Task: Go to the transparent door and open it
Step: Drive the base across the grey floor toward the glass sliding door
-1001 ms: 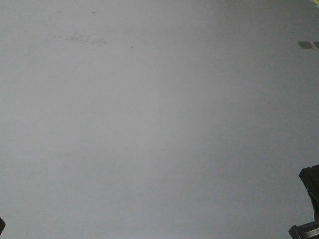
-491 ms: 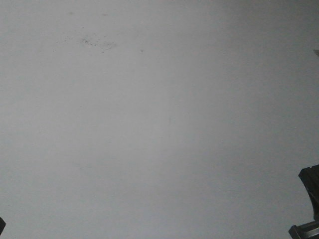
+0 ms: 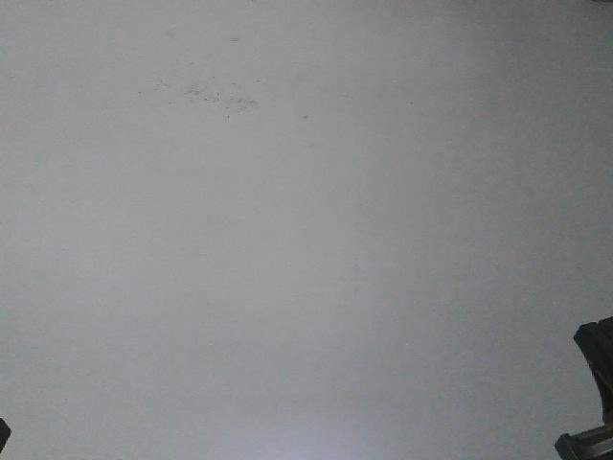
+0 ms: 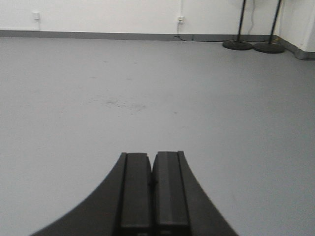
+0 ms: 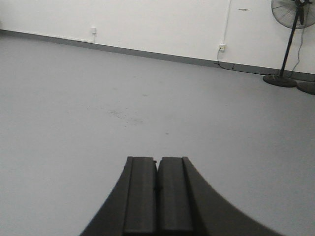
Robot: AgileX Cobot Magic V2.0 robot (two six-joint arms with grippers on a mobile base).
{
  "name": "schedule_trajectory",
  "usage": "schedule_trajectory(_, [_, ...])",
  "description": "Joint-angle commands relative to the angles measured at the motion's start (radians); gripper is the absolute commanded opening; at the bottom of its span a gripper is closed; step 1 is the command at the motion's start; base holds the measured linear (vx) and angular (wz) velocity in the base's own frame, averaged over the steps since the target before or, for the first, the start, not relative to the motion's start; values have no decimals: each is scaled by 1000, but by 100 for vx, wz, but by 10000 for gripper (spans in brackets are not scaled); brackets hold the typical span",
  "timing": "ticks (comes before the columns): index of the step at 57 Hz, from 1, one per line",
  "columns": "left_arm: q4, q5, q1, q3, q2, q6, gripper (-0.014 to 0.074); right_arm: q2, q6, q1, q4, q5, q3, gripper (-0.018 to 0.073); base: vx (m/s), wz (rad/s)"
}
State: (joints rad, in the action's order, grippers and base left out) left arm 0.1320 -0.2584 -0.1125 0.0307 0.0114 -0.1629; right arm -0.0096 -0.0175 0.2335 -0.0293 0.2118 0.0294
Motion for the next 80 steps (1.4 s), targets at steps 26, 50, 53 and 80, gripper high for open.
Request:
schedule_trajectory(26, [0, 81, -6, 10, 14, -1, 0, -13, -1, -5, -5, -82, 5, -1, 42, 31])
schedule_trajectory(50, [0, 82, -6, 10, 14, -1, 0, -13, -1, -5, -5, -85, 5, -1, 49, 36])
schedule_trajectory(53, [0, 82, -6, 10, 14, -1, 0, -13, -1, -5, -5, -85, 5, -1, 50, 39])
schedule_trajectory(80, [0, 81, -6, 10, 14, -1, 0, -13, -1, -5, -5, -84, 5, -1, 55, 46])
